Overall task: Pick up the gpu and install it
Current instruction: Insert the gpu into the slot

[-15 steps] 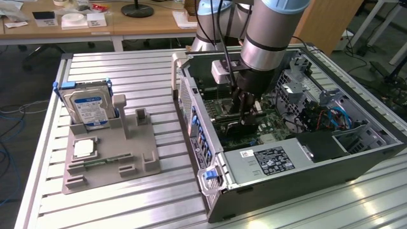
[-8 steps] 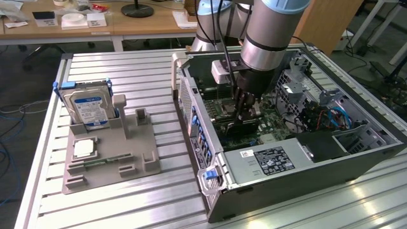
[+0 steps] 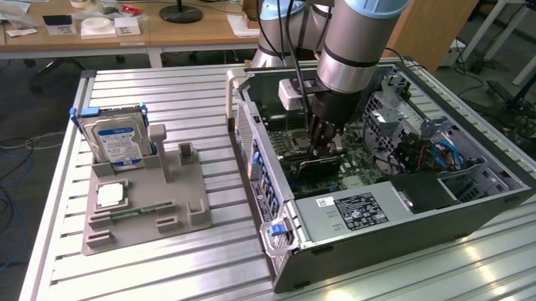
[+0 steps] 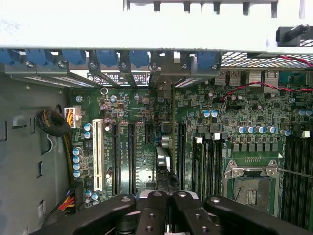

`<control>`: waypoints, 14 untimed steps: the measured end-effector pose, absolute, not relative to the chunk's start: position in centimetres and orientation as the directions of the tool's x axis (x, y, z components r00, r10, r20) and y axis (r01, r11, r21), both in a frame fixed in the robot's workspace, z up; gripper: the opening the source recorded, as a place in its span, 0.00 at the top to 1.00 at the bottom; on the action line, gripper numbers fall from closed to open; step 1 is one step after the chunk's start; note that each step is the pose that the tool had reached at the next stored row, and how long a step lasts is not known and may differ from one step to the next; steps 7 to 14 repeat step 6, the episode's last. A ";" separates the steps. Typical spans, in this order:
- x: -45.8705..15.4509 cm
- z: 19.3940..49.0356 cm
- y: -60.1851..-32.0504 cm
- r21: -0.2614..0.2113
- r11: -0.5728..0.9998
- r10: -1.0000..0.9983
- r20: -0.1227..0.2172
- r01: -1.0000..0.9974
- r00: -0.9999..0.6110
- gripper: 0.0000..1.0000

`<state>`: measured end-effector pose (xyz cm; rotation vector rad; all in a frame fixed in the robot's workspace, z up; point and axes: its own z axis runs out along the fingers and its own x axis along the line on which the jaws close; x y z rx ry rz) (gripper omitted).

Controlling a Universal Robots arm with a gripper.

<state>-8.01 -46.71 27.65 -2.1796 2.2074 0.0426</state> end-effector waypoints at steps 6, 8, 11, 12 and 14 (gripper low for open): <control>-8.0 27.6 -46.7 -0.008 0.013 -0.999 -0.047 -1.000 -0.012 0.89; -8.0 27.6 -46.7 -0.008 0.013 -0.999 -0.047 -1.000 -0.012 0.89; -8.0 27.6 -46.7 -0.008 0.013 -0.999 -0.047 -1.000 -0.012 0.89; -8.0 27.6 -46.7 -0.008 0.013 -0.999 -0.047 -1.000 -0.012 0.89; -8.0 27.6 -46.7 -0.008 0.013 -0.999 -0.047 -1.000 -0.012 0.89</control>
